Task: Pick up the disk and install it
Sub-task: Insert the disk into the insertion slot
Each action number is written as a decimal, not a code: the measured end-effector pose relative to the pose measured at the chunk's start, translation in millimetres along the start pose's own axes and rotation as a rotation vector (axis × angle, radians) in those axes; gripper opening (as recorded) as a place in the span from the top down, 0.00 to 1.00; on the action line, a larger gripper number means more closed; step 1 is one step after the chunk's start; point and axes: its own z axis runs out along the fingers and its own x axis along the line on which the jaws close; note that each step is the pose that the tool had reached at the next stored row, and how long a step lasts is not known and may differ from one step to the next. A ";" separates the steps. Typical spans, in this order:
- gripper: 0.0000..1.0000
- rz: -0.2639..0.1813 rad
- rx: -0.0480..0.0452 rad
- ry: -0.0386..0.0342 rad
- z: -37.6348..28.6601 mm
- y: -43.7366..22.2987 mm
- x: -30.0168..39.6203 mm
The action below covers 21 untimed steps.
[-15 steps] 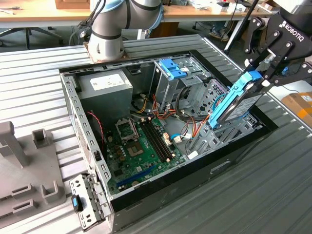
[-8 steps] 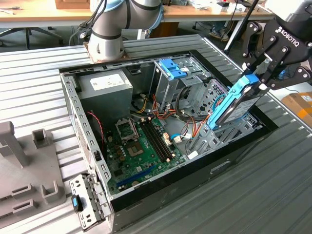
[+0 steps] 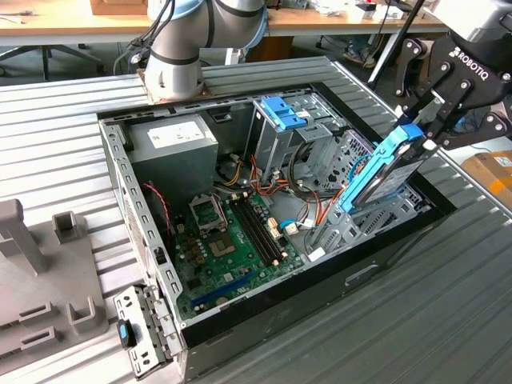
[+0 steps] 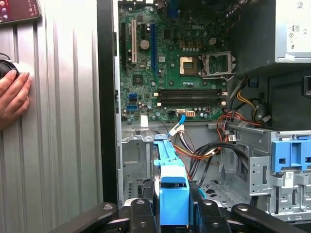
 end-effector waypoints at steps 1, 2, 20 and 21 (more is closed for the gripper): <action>0.64 -0.002 -0.0002 0.0000 0.0 0.0 0.0; 0.64 -0.002 -0.0003 0.0000 0.7 0.0 0.1; 0.64 -0.004 -0.0005 0.0000 29.9 0.9 3.1; 0.64 -0.004 -0.0005 -0.0001 30.1 0.9 3.1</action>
